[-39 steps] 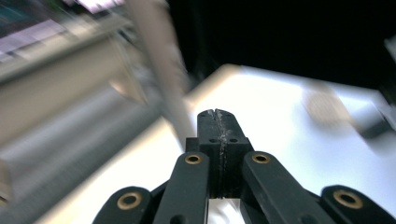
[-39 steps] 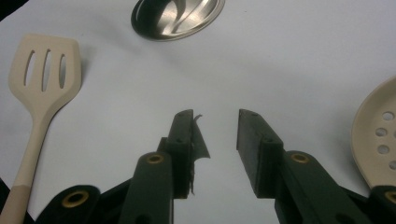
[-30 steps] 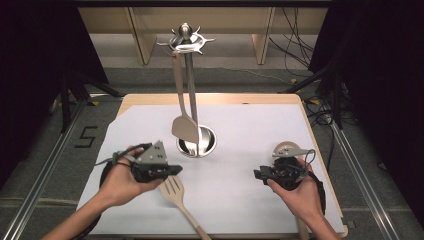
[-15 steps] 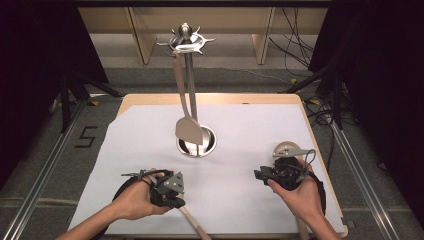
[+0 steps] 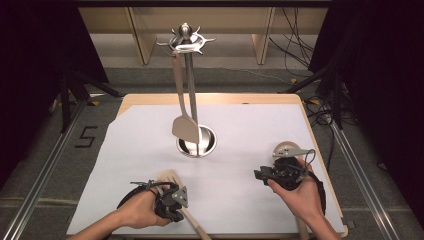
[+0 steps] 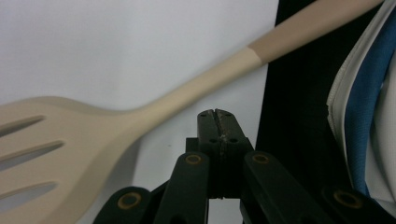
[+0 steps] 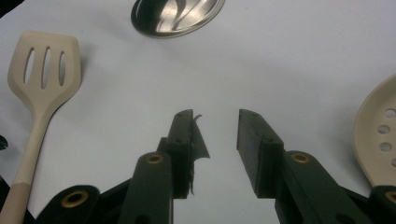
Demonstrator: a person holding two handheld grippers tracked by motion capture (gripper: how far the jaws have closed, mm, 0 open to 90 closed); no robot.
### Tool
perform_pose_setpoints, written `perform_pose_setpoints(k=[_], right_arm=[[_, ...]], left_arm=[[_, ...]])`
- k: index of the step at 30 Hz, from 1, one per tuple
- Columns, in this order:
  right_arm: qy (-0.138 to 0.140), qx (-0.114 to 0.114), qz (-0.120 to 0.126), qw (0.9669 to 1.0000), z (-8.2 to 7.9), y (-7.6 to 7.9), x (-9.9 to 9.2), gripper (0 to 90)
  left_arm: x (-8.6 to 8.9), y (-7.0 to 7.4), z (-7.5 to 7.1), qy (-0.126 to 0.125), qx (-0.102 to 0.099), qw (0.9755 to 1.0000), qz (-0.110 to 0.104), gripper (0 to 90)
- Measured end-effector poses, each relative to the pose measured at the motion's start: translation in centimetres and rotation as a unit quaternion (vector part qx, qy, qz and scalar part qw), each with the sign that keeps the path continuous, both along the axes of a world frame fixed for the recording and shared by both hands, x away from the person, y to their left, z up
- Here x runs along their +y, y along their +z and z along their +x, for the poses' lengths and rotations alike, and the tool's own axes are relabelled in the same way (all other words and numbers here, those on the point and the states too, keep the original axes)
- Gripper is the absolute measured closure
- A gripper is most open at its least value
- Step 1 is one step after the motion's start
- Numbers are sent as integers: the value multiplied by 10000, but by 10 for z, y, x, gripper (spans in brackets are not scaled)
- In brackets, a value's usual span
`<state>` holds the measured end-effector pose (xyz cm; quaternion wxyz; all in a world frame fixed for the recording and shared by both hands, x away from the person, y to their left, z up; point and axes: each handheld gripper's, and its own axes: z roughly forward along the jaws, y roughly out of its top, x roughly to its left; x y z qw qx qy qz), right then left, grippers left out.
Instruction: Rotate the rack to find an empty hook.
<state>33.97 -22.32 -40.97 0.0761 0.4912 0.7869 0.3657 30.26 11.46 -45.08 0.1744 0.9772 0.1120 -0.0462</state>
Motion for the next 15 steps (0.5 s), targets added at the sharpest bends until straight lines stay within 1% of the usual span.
perform_pose_setpoints(k=[1,2,3,6,7,8,9,12,13,15], right_arm=[[21,-108,9,9999,1,-1,0,673],[21,-108,9,9999,1,-1,0,673],[58,-105,-28,9999,1,-1,0,673],[54,-82,-19,10000,0,0,0,672],[54,-69,-25,10000,1,0,-1,672],[2,-11,-50,10000,0,1,0,672],[10,10,18,10000,0,0,0,672],[15,-31,16,10000,0,0,-1,672],[-6,-15,35,10000,0,1,-1,672],[10,-119,26,9999,0,0,-2,671]], left_arm=[[-2,-2,-1,-39,13,10000,28,892],[-2,-2,-1,-39,13,10000,28,892],[-5,-4,-1,-186,46,9998,32,892],[-11,-7,-2,-245,117,9996,80,892],[-13,-7,-2,-300,131,9994,83,892],[-15,-8,-2,-309,148,9994,87,892],[-16,-9,-2,-341,162,9992,122,892],[-22,-12,-3,-419,262,9987,149,892],[-23,-13,-3,-449,245,9985,175,892],[-25,-12,-3,-445,238,9986,154,892]])
